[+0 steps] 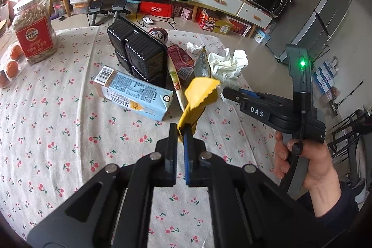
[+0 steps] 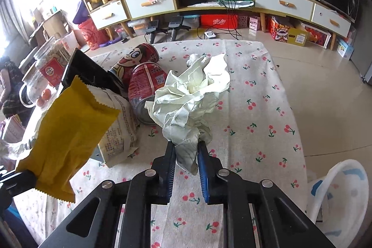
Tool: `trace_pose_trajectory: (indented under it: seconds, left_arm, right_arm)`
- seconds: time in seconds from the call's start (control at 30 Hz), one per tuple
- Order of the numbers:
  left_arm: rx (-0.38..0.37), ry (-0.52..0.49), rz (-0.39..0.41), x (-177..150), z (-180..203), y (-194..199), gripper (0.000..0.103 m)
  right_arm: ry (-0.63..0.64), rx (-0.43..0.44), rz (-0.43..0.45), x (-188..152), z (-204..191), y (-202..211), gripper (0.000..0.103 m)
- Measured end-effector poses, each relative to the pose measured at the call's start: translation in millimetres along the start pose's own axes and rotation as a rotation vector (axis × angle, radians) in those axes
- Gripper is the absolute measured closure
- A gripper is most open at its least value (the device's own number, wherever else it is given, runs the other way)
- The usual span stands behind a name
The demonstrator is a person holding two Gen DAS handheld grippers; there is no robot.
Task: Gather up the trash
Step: 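Carry the wrapper and paper over the white basin and open both tools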
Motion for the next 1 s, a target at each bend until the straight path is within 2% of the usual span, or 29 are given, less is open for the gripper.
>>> trace_pose_trajectory:
  seconds: [0.07,0.17,0.5,0.73,1.0]
  left_arm:
    - [-0.004,-0.009,0.009,2,3,1,0.098]
    - [-0.014,-0.008,0.022,3,7,1,0.098]
    - [-0.035,-0.036,0.026,5,31,-5,0.098]
    - [-0.062,-0.050,-0.002,0,57,-20,0.098]
    - [-0.129,-0.075,-0.032,-3,107,-48,0.098]
  right_arm:
    - [-0.010,0.010,0.016,0,2,13,0.084]
    - [0.001,-0.031,0.051,0,6,26,0.084]
    - [-0.017,-0.042,0.059,-13,19,54,0.084]
    - [-0.047,-0.065,0.040,-30,49,69,0.084]
    - [-0.117,-0.087,0.009,-47,95,85,0.084]
Point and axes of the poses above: each gripper's, at about its wrist camera, not at the fingertips, and y roughly against the way its jaws point, z to its right, x to its top, the point moved 6 cm from there along -y, roughly the way its jaws point, and after that the axes turned 13 degrees about -x, right-handed, at the moved point
